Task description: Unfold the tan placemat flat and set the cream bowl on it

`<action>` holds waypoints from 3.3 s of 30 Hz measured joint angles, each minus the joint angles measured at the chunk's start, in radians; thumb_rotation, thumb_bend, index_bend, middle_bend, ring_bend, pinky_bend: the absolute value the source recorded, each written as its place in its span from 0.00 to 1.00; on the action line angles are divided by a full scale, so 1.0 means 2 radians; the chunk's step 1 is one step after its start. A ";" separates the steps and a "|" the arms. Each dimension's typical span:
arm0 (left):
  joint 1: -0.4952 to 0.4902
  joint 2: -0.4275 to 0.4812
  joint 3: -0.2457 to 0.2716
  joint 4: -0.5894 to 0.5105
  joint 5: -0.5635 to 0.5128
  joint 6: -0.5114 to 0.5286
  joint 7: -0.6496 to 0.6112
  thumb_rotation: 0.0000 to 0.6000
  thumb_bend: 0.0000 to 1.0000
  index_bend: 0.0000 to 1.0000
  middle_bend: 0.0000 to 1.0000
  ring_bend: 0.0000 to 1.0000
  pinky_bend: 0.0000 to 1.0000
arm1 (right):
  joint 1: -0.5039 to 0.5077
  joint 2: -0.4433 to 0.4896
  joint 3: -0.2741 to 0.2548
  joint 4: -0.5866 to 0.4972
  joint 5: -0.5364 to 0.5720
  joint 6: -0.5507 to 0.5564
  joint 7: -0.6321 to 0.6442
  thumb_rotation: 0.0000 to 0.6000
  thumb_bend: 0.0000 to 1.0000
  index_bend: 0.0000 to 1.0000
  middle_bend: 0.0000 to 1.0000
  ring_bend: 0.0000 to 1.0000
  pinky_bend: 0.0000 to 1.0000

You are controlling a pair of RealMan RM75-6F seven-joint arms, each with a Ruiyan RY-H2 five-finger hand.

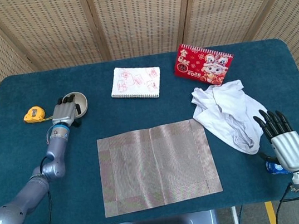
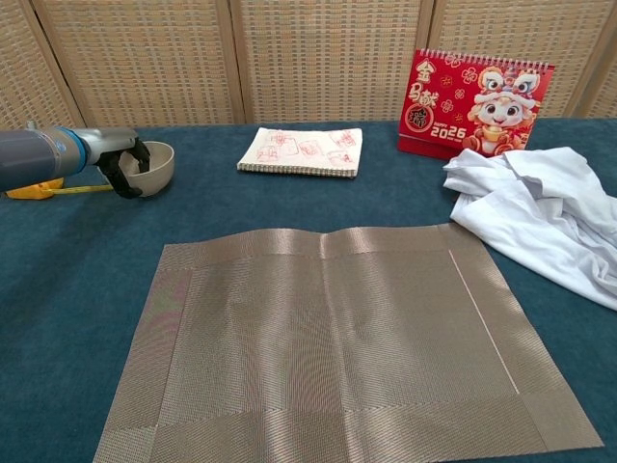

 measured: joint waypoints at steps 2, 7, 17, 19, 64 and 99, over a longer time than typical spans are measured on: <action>0.002 0.002 -0.001 -0.003 0.005 0.006 -0.004 1.00 0.49 0.72 0.00 0.00 0.00 | -0.001 0.000 0.000 0.000 -0.002 0.001 0.003 1.00 0.00 0.03 0.00 0.00 0.00; 0.014 0.023 -0.005 -0.039 0.026 0.034 -0.021 1.00 0.49 0.75 0.00 0.00 0.00 | -0.002 0.001 0.001 -0.003 -0.007 0.003 0.004 1.00 0.00 0.03 0.00 0.00 0.00; 0.038 0.103 -0.004 -0.189 0.095 0.104 -0.042 1.00 0.49 0.75 0.00 0.00 0.00 | -0.005 0.003 0.002 -0.013 -0.018 0.007 0.000 1.00 0.00 0.04 0.00 0.00 0.00; 0.044 0.124 -0.001 -0.237 0.117 0.124 -0.042 1.00 0.49 0.75 0.00 0.00 0.00 | -0.005 0.004 0.002 -0.015 -0.019 0.008 0.000 1.00 0.00 0.04 0.00 0.00 0.00; 0.057 0.099 0.130 -0.472 0.361 0.191 0.005 1.00 0.15 0.05 0.00 0.00 0.00 | -0.016 0.020 0.007 -0.034 -0.039 0.025 0.012 1.00 0.00 0.05 0.00 0.00 0.00; 0.317 0.311 0.148 -0.675 0.264 0.514 0.057 1.00 0.00 0.00 0.00 0.00 0.00 | -0.034 0.047 0.008 -0.077 -0.047 0.045 -0.016 1.00 0.00 0.05 0.00 0.00 0.00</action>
